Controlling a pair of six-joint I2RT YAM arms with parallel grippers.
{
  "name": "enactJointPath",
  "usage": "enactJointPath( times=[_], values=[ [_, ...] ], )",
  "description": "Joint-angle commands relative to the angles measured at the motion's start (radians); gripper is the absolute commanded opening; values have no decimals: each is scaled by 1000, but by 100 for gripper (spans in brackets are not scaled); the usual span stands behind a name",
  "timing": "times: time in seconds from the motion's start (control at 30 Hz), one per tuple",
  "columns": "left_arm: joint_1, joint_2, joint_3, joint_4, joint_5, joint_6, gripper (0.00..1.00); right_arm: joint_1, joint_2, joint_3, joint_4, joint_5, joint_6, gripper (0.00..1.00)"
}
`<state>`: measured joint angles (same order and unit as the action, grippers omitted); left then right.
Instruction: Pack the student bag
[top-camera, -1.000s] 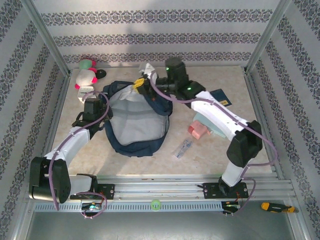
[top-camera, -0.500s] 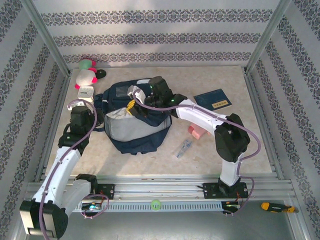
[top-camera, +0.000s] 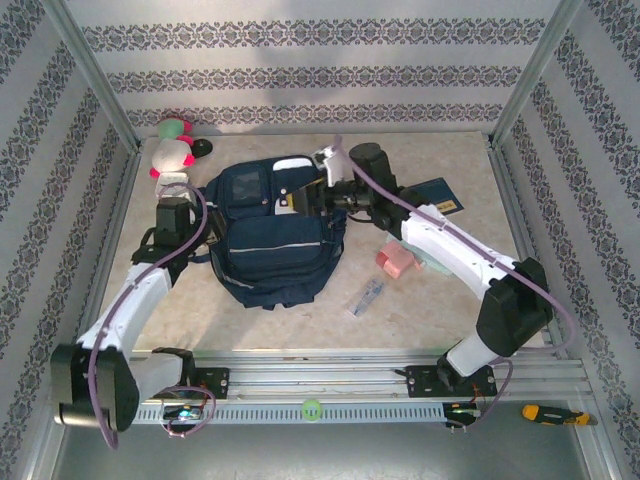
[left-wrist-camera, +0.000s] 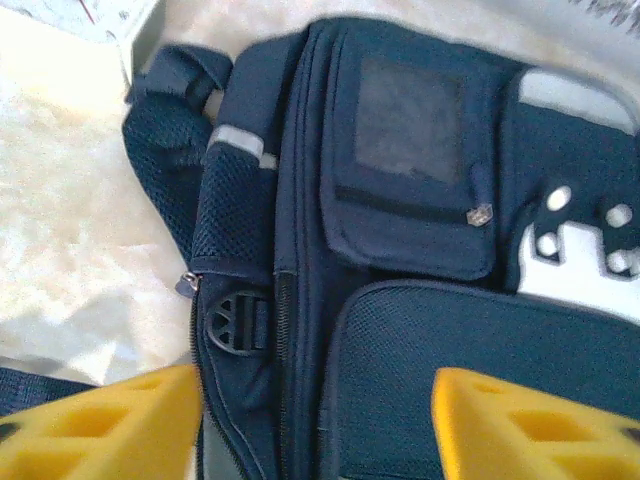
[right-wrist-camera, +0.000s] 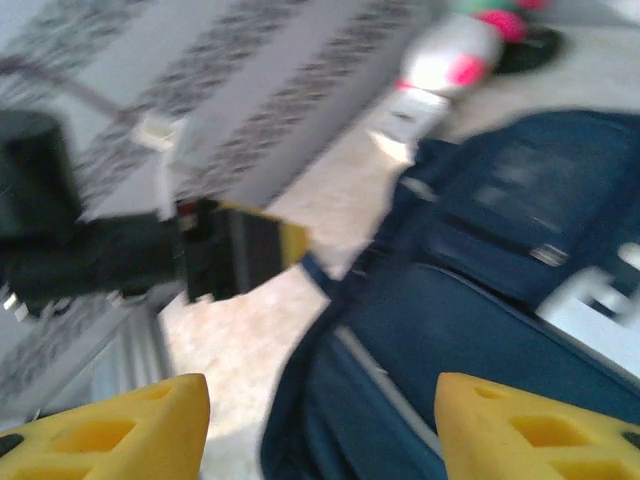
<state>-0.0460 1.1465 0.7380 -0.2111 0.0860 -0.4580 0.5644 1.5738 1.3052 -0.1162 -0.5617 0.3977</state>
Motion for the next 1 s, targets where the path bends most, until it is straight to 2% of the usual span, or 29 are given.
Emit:
enactJointPath(
  times=[0.0, 0.17, 0.27, 0.4, 0.6, 0.67, 0.8, 0.97],
  values=[
    [-8, 62, -75, 92, 4, -189, 53, -46, 94, -73, -159, 183, 198, 60],
    [-14, 83, -212, 176, 28, -314, 42, -49, 220, -122, -91, 202, 240, 55],
    [-15, 43, -257, 108, -13, -347, 39, -31, 296, -102, -66, 181, 238, 52],
    [-17, -43, -320, 60, -52, -393, 29, -12, 339, -78, -60, 184, 234, 51],
    [-21, -197, -391, -35, -72, -429, 26, 27, 372, -17, -18, 177, 242, 52],
    [-22, -221, -365, -42, -71, -405, 29, 19, 326, -25, -27, 199, 246, 54],
    [-23, -220, -264, -47, -47, -313, 43, -26, 191, -40, -116, 220, 224, 59],
    [-42, -188, -126, -4, -30, -141, 58, -148, -6, -58, -382, 271, 111, 65]
  ],
)
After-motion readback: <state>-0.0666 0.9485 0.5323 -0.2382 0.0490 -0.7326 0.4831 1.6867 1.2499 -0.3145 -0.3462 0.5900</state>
